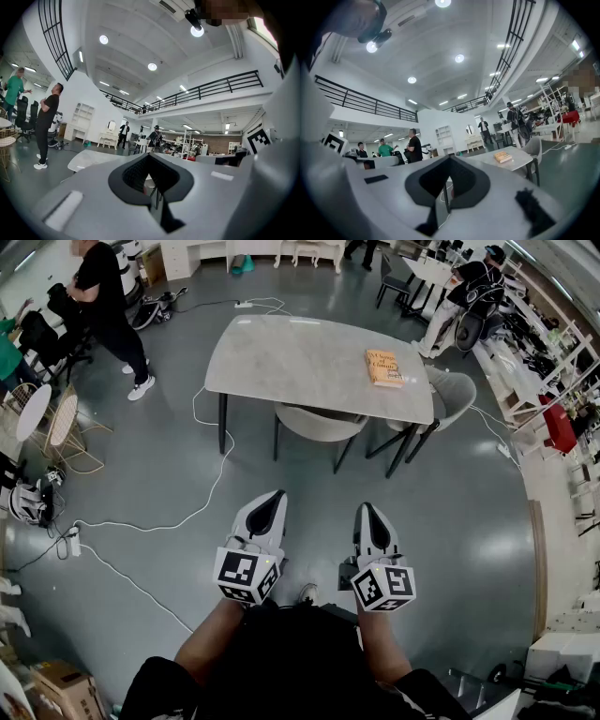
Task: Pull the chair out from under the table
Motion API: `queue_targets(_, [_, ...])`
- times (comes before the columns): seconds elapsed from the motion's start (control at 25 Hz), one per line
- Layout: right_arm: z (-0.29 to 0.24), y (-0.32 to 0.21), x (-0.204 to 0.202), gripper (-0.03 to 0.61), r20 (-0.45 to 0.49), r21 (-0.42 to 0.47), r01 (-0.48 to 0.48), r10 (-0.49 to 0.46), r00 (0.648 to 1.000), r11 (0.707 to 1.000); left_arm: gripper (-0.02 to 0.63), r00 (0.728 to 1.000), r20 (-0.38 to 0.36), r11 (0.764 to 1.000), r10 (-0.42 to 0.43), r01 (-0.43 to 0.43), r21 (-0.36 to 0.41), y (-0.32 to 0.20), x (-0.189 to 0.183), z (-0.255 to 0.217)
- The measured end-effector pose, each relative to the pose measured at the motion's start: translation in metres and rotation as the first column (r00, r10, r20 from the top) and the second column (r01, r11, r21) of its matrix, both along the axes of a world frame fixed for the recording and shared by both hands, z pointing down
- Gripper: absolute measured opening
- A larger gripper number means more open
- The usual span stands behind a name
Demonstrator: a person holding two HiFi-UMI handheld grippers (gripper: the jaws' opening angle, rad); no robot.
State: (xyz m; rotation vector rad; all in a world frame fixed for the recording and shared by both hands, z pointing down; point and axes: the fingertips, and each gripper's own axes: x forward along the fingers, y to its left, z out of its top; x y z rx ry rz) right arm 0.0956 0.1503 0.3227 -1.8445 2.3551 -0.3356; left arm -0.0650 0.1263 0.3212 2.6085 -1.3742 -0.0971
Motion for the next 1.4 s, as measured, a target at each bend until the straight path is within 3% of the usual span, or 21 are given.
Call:
queue_targets(0.6, [-0.004,-0.004,-0.028,0.015,0.035,0.020,-0.016,0.015,0.999,1.000,0.008,1.000,-0.013,1.000,0.016,-0.016,0.012,-0.002,-0.034,-0.005])
queue_targets(0.92, [-0.002,-0.001,-0.063,0.015,0.042,0.031,-0.029,0.027,0.999,0.999,0.006,0.998,-0.014,0.998,0.059,-0.059,0.017,0.001,-0.060,-0.004])
queue_targets(1.4, [0.017,-0.030,-0.068,0.015,0.055,0.008,-0.022,0.022,0.998,1.000,0.006,0.997,-0.023,0.997,0.075,-0.075,-0.010,-0.028,-0.054,0.011])
